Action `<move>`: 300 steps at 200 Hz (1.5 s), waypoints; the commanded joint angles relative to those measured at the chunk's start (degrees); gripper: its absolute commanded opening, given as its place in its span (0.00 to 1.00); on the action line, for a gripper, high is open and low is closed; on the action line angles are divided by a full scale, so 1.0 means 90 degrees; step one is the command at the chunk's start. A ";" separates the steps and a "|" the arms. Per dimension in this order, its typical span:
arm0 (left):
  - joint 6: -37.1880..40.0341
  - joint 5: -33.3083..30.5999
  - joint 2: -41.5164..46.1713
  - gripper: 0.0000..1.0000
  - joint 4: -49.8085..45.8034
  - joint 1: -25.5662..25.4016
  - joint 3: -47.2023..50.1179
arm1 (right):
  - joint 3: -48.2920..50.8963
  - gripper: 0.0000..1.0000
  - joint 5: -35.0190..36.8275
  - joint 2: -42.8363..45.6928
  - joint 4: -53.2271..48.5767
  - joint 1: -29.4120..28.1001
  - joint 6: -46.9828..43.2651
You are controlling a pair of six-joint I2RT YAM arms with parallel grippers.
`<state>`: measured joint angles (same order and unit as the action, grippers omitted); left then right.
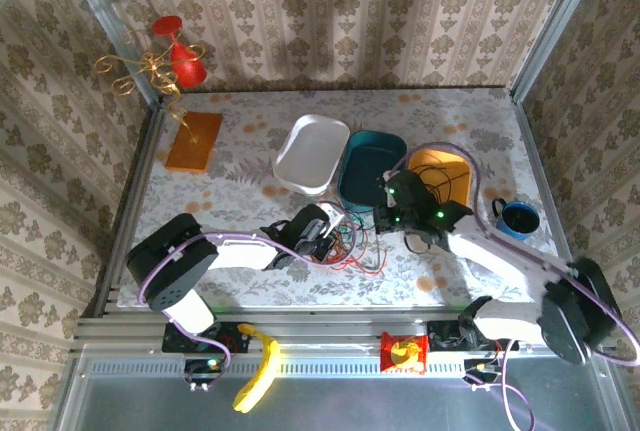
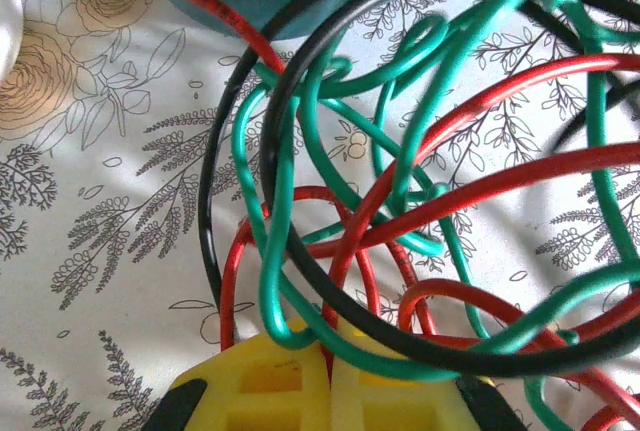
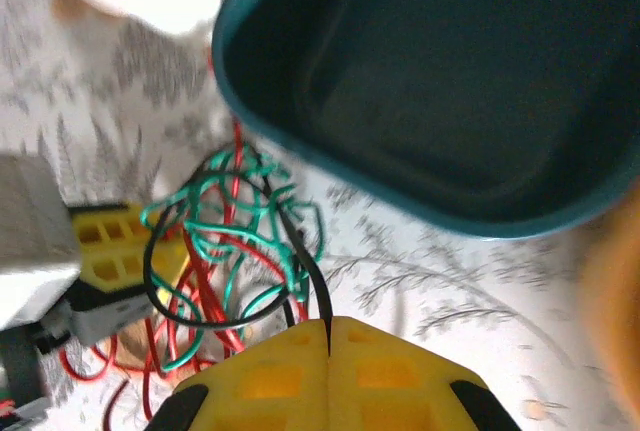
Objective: Untangle the cables
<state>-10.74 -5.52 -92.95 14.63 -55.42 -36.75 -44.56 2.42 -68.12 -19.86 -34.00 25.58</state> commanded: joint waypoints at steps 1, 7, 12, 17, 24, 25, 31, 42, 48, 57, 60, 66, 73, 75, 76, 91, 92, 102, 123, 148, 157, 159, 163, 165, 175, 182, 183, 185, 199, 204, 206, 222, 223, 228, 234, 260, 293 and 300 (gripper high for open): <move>-0.0125 -0.0065 -0.0118 0.00 -0.0285 0.0006 0.0177 | -0.0303 0.00 0.1742 0.0674 -0.0695 0.0047 0.0335; -0.0125 -0.0070 -0.0122 0.00 -0.0293 0.0014 0.0178 | -0.0351 0.00 0.2050 0.0850 -0.0797 0.0061 0.0426; -0.0127 -0.0079 -0.0131 0.00 -0.0294 0.0017 0.0178 | -0.0394 0.00 0.2242 0.0987 -0.0862 0.0081 0.0482; -0.0117 -0.0077 -0.0132 0.00 -0.0299 0.0025 0.0177 | -0.0433 0.00 0.2432 0.1124 -0.0923 0.0103 0.0544; -0.0127 -0.0098 -0.0132 0.00 -0.0308 0.0022 0.0177 | -0.0485 0.00 0.2701 0.1307 -0.0995 0.0123 0.0640; -0.0126 -0.0099 -0.0132 0.00 -0.0308 0.0019 0.0177 | -0.0492 0.00 0.2735 0.1337 -0.1006 0.0129 0.0656; -0.0130 -0.0101 -0.0132 0.00 -0.0322 0.0016 0.0177 | -0.0539 0.00 0.2916 0.1493 -0.1030 0.0149 0.0695; -0.0134 -0.0126 -0.0122 0.00 -0.0325 0.0016 0.0186 | -0.0648 0.00 0.3311 0.1743 -0.1123 0.0172 0.0766; -0.0134 -0.0138 -0.0123 0.00 -0.0327 0.0017 0.0187 | -0.0719 0.00 0.3503 0.1865 -0.1159 0.0183 0.0780; -0.0134 -0.0148 -0.0121 0.00 -0.0333 0.0021 0.0187 | -0.0847 0.00 0.3783 0.2032 -0.1172 0.0212 0.0753; -0.0134 -0.0146 -0.0119 0.00 -0.0333 0.0021 0.0194 | -0.0892 0.00 0.3881 0.2085 -0.1173 0.0231 0.0745; -0.0135 -0.0152 -0.0121 0.00 -0.0340 0.0020 0.0197 | -0.0976 0.00 0.4028 0.2188 -0.1315 0.0254 0.0706; -0.0134 -0.0158 -0.0122 0.00 -0.0339 0.0018 0.0197 | -0.1094 0.00 0.4152 0.2291 -0.1338 0.0299 0.0611; -0.0134 -0.0158 -0.0122 0.00 -0.0345 0.0021 0.0204 | -0.1133 0.00 0.4181 0.2316 -0.1339 0.0313 0.0589; -0.0134 -0.0158 -0.0122 0.00 -0.0346 0.0018 0.0205 | -0.1148 0.00 0.4198 0.2330 -0.1334 0.0322 0.0573; -0.0147 -0.0167 -0.0122 0.00 -0.0347 0.0016 0.0207 | -0.1428 0.00 0.4393 0.2504 -0.1338 0.0446 0.0366; -0.0146 -0.0168 -0.0122 0.00 -0.0352 0.0015 0.0207 | -0.1447 0.00 0.4406 0.2512 -0.1334 0.0456 0.0353; -0.0142 -0.0173 -0.0122 0.00 -0.0360 0.0016 0.0207 | -0.1658 0.00 0.4485 0.2603 -0.1324 0.0550 0.0189; -0.0135 -0.0195 -0.0132 0.00 -0.0354 0.0031 0.0214 | -0.2060 0.00 0.4616 0.2713 -0.1241 0.0697 -0.0168; -0.0164 -0.0202 -0.0141 0.00 -0.0336 0.0030 0.0226 | -0.2535 0.00 0.4699 0.2759 -0.0962 0.0860 -0.0613; -0.0174 -0.0217 -0.0142 0.00 -0.0335 0.0034 0.0236 | -0.2707 0.00 0.4738 0.2739 -0.0924 0.0927 -0.0722; -0.0174 -0.0209 -0.0141 0.00 -0.0327 0.0039 0.0243 | -0.2726 0.00 0.4740 0.2737 -0.0921 0.0936 -0.0737; -0.0174 -0.0216 -0.0144 0.00 -0.0332 0.0040 0.0246 | -0.2814 0.00 0.4751 0.2716 -0.0901 0.0980 -0.0814; -0.0174 -0.0219 -0.0142 0.00 -0.0333 0.0036 0.0246 | -0.2852 0.00 0.4758 0.2715 -0.0892 0.0996 -0.0836; -0.0164 -0.0230 -0.0141 0.00 -0.0351 0.0042 0.0246 | -0.3005 0.00 0.4803 0.2678 -0.0871 0.1066 -0.0917; -0.0158 -0.0246 -0.0132 0.00 -0.0365 0.0039 0.0246 | -0.3086 0.00 0.4824 0.2666 -0.0839 0.1107 -0.0976; -0.0156 -0.0251 -0.0132 0.00 -0.0366 0.0037 0.0246 | -0.3091 0.00 0.4827 0.2661 -0.0835 0.1114 -0.0982; -0.0155 -0.0262 -0.0127 0.00 -0.0366 0.0035 0.0246 | -0.3115 0.00 0.4829 0.2655 -0.0824 0.1120 -0.1005; -0.0144 -0.0309 -0.0103 0.00 -0.0400 0.0050 0.0255 | -0.3201 0.00 0.4834 0.2632 -0.0687 0.1183 -0.1132; -0.0144 -0.0331 -0.0094 0.00 -0.0405 0.0045 0.0255 | -0.3220 0.00 0.4844 0.2629 -0.0638 0.1190 -0.1173; -0.0144 -0.0333 -0.0093 0.00 -0.0410 0.0044 0.0255 | -0.3230 0.00 0.4853 0.2628 -0.0621 0.1200 -0.1192; -0.0154 -0.0373 -0.0074 0.00 -0.0401 0.0072 0.0292 | -0.3284 0.00 0.4849 0.2609 -0.0385 0.1297 -0.1371; -0.0154 -0.0378 -0.0073 0.00 -0.0403 0.0073 0.0293 | -0.3288 0.00 0.4844 0.2608 -0.0373 0.1307 -0.1384; -0.0163 -0.0374 -0.0075 0.00 -0.0404 0.0082 0.0304 | -0.3322 0.00 0.4802 0.2600 -0.0328 0.1347 -0.1416; -0.0166 -0.0373 -0.0073 0.00 -0.0398 0.0094 0.0314 | -0.3383 0.00 0.4726 0.2557 -0.0313 0.1397 -0.1454; -0.0135 -0.0383 -0.0073 0.00 -0.0422 0.0108 0.0286 | -0.3614 0.00 0.4383 0.2326 -0.0433 0.1557 -0.1418; -0.0112 -0.0394 -0.0082 0.00 -0.0400 0.0104 0.0209 | -0.3544 0.00 0.4170 0.2067 -0.0556 0.1672 -0.1292; -0.0115 -0.0384 -0.0083 0.00 -0.0402 0.0112 0.0207 | -0.3501 0.00 0.4095 0.2028 -0.0558 0.1693 -0.1261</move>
<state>-10.96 -7.38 -92.95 15.90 -55.35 -35.97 -76.03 41.45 -48.45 -25.45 -19.49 14.46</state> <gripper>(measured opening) 0.067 0.058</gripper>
